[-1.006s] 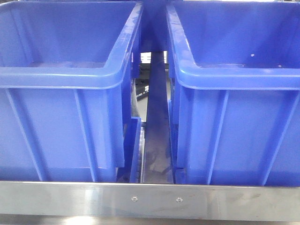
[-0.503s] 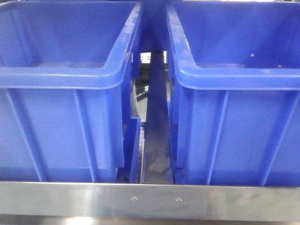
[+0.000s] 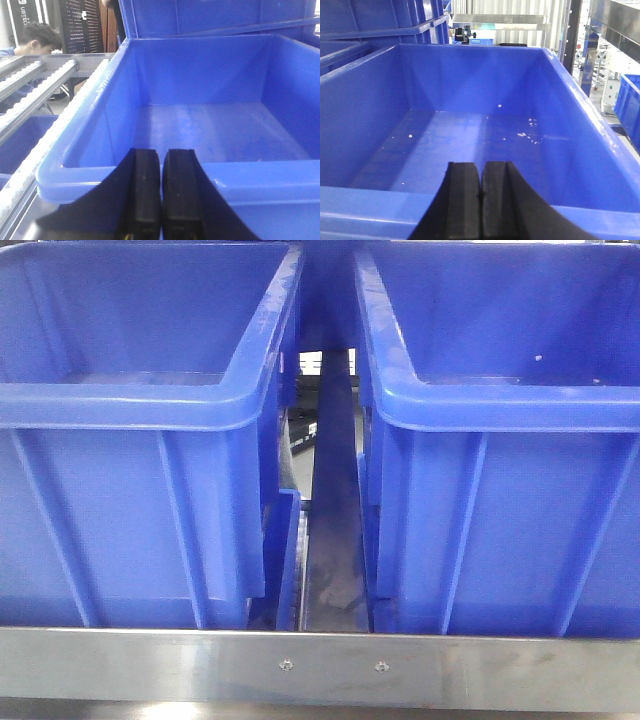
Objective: Sort and place red and blue blocks on shelf
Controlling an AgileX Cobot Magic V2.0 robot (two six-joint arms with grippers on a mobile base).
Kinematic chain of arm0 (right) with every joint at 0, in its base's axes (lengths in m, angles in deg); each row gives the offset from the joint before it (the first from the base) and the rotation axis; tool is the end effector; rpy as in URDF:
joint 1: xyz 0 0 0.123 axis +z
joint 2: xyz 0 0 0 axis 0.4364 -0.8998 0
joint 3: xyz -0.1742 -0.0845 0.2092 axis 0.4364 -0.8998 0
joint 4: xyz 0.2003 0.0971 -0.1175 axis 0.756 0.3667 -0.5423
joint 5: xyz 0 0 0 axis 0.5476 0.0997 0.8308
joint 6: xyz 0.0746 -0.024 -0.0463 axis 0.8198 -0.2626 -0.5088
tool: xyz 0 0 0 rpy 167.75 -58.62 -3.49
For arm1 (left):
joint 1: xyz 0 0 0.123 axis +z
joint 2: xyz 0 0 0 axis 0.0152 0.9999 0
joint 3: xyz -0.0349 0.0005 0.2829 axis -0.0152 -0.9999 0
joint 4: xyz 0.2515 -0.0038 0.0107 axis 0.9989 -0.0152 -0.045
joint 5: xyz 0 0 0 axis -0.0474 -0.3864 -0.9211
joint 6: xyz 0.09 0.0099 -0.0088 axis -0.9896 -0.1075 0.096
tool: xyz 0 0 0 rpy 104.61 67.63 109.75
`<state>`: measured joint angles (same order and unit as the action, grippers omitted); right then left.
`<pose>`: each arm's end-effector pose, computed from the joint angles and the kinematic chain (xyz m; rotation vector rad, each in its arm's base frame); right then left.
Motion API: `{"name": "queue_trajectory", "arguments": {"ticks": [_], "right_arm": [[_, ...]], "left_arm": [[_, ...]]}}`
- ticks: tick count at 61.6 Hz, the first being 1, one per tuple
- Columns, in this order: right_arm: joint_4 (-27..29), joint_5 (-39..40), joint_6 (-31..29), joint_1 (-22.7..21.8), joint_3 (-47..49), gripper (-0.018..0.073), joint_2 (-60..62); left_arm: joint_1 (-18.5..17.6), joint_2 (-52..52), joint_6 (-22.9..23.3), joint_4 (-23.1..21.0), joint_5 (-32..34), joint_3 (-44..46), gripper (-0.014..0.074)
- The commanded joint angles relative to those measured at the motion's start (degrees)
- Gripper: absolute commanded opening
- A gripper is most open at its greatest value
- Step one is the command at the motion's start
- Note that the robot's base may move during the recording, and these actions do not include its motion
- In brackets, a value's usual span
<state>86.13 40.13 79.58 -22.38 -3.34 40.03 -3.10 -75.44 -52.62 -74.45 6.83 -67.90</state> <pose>0.0562 0.0030 0.2085 -0.0138 1.4482 0.0766 0.0560 -0.0041 0.2104 0.0454 1.4978 -0.0658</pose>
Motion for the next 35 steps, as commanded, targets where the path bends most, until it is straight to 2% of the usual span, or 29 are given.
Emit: {"name": "queue_trajectory", "arguments": {"ticks": [1,35], "right_arm": [[-0.2,5.1,-0.3,-0.5,1.3,0.0056,1.2],[-0.2,5.1,-0.3,-0.5,1.3,0.0056,1.2]], "left_arm": [[0.0,-0.9,0.5,-0.5,4.5,-1.6,0.0124],[0.0,-0.9,0.5,-0.5,4.5,-1.6,0.0124]]}}
